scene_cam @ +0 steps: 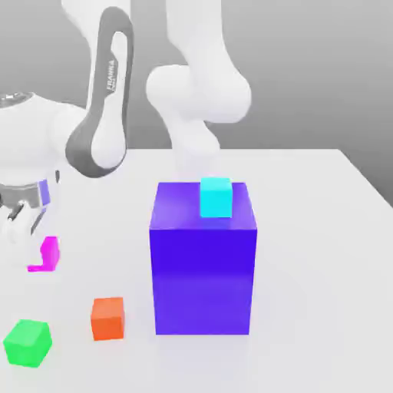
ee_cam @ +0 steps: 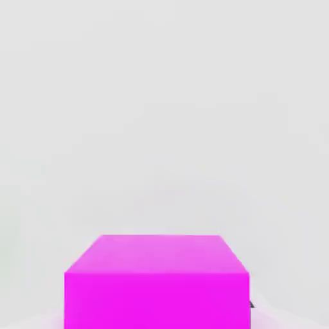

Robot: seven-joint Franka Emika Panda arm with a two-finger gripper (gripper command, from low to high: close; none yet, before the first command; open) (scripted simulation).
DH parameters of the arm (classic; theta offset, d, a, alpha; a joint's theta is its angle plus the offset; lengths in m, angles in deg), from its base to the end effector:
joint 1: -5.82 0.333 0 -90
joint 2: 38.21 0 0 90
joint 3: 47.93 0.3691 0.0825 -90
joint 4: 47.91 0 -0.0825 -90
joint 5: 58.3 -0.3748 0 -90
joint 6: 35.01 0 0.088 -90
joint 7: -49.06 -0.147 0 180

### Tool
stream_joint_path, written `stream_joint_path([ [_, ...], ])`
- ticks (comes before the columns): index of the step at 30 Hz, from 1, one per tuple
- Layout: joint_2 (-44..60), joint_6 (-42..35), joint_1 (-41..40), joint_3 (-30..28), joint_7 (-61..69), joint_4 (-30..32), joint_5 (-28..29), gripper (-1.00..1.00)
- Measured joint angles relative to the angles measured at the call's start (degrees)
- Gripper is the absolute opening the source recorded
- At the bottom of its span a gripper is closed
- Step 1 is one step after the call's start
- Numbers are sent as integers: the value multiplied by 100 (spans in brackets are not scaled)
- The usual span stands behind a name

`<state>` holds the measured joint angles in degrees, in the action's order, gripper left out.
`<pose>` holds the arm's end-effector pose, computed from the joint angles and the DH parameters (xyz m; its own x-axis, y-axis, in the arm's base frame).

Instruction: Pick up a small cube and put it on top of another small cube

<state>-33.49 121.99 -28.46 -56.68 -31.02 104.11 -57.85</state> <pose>0.3102 -0.2907 0.2361 -0.5397 -0.8417 0.0163 -0.8418 0.5397 -0.0026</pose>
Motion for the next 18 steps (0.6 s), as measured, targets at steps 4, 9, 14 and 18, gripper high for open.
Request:
stream_joint_path([
  [4, 199, -368, 96, 254, 955, -563, -28, -100],
  [9, 459, -823, 188, 627, 2161, -1265, -81, -100],
  [14, 1239, -308, 205, 772, 2562, -1524, -130, -100],
  [18, 1390, -169, 205, 774, 2569, -1535, -132, 100],
])
